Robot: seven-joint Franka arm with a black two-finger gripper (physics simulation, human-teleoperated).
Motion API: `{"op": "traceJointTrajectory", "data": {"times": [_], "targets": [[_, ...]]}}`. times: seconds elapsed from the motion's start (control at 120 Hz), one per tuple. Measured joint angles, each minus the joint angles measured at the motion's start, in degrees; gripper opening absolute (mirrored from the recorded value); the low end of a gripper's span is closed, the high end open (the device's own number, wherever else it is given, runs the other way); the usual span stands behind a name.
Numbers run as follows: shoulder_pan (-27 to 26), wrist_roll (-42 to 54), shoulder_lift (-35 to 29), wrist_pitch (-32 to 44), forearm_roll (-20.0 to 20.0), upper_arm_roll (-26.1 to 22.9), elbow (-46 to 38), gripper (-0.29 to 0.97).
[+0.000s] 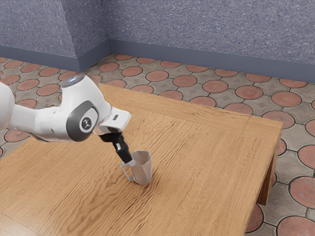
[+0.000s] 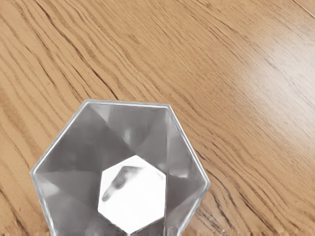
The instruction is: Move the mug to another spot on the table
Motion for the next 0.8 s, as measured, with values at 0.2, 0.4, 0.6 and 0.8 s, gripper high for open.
{"op": "traceJointTrajectory", "data": {"times": [0.2, 0.4, 0.6, 0.8], "targets": [[-3.24, 5.97, -1.85, 9.99, -0.24, 5.18, -6.65, 0.63], [-3.77, 10.28, -1.95, 14.77, -1.47, 5.24, -8.88, 0.61], [-3.73, 15.22, -1.97, 11.66, -12.77, 5.29, -8.96, 0.60], [-3.73, 20.84, -1.09, 8.63, -18.64, 5.38, -8.92, 0.59]]}}
